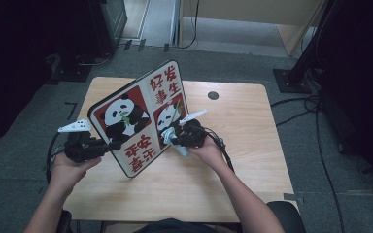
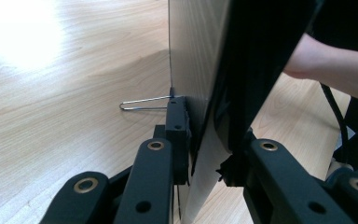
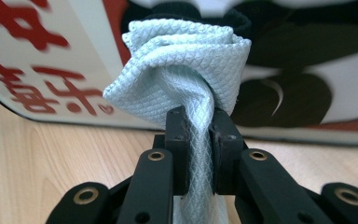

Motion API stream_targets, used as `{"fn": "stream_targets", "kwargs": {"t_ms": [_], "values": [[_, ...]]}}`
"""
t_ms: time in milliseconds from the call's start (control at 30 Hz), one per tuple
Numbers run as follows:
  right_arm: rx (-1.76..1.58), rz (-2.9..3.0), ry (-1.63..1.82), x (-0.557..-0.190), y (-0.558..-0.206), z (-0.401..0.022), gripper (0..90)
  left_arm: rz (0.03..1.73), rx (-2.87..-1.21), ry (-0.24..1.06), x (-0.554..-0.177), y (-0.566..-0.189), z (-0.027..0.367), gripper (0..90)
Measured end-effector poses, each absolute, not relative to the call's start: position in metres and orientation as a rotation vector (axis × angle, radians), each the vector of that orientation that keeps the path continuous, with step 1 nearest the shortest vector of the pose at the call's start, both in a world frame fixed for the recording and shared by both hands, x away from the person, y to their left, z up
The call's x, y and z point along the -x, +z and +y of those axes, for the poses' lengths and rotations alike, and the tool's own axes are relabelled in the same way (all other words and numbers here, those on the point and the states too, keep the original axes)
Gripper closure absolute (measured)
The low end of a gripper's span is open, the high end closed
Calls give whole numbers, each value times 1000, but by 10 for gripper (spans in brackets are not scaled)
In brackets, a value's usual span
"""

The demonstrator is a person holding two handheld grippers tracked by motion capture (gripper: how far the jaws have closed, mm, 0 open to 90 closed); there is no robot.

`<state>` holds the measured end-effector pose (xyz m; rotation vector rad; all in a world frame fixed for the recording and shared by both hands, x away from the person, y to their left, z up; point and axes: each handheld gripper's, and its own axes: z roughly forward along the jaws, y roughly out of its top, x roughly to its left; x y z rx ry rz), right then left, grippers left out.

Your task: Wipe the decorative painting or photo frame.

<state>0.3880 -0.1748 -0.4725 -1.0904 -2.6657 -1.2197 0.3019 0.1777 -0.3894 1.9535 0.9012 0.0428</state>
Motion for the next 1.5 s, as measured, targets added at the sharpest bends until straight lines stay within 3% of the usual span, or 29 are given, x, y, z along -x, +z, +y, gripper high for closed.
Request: {"fn": "stream_targets", "kwargs": {"t_ms": [1000, 1500], "values": [[874, -2835, -1448, -412, -273, -125, 801, 902, -1948, 45, -302, -390, 178, 773], [848, -2869, -1388, -412, -285, -115, 801, 900, -1954, 47, -301, -390, 178, 773]]}}
